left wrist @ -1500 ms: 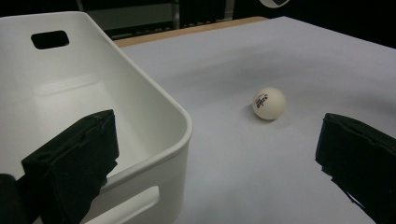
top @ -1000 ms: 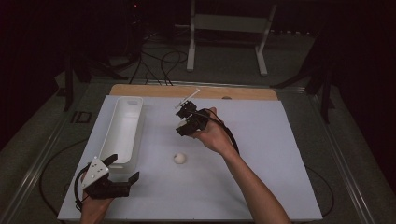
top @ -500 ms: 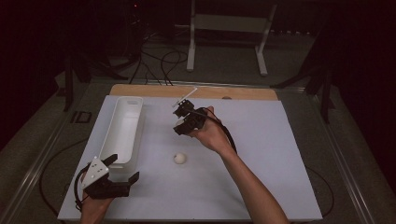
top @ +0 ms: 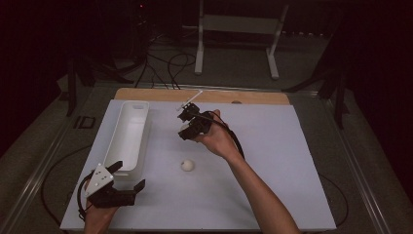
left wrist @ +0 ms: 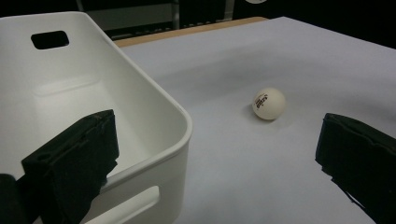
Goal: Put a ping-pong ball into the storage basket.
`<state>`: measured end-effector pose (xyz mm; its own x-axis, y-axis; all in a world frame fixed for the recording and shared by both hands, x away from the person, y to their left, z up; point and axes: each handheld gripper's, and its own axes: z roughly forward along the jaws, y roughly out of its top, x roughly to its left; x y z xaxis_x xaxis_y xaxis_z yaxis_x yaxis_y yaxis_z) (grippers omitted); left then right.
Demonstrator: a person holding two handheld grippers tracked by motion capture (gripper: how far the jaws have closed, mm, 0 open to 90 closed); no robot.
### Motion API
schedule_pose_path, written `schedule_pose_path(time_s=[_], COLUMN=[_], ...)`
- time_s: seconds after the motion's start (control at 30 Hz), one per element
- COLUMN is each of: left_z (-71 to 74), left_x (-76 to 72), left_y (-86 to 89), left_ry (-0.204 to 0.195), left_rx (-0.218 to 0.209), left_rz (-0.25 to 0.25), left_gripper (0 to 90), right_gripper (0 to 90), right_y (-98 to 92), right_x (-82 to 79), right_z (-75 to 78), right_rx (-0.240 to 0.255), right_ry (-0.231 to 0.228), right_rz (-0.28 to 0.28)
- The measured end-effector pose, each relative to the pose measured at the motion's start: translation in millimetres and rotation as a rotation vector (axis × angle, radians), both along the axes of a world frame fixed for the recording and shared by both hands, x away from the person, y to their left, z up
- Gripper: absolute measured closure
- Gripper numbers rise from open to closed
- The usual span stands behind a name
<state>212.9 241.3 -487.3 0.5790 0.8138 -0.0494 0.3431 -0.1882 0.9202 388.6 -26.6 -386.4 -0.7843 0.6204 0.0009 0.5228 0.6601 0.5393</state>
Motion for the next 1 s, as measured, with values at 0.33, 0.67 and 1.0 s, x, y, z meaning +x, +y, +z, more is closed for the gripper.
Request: schedule_pose_path(time_s=[0.33, 0.67, 1.0], left_z=[-0.1, 0.0, 0.0], left_x=[0.0, 0.0, 0.0], left_y=[-0.1, 0.0, 0.1], left_ry=[-0.001, 0.0, 0.0], left_rx=[-0.002, -0.001, -0.002], left_rz=[0.0, -0.001, -0.001], left_gripper=[0.0, 0.0, 0.0], right_gripper=[50.3, 50.3, 50.4], right_y=[5.1, 9.2, 14.6], right_x=[1.0, 1.0, 0.8], right_z=[1.4, 1.2, 4.0], right_rx=[0.003, 0.011, 0.011], right_ry=[-0.004, -0.001, -0.006], right_rz=[0.007, 0.008, 0.02])
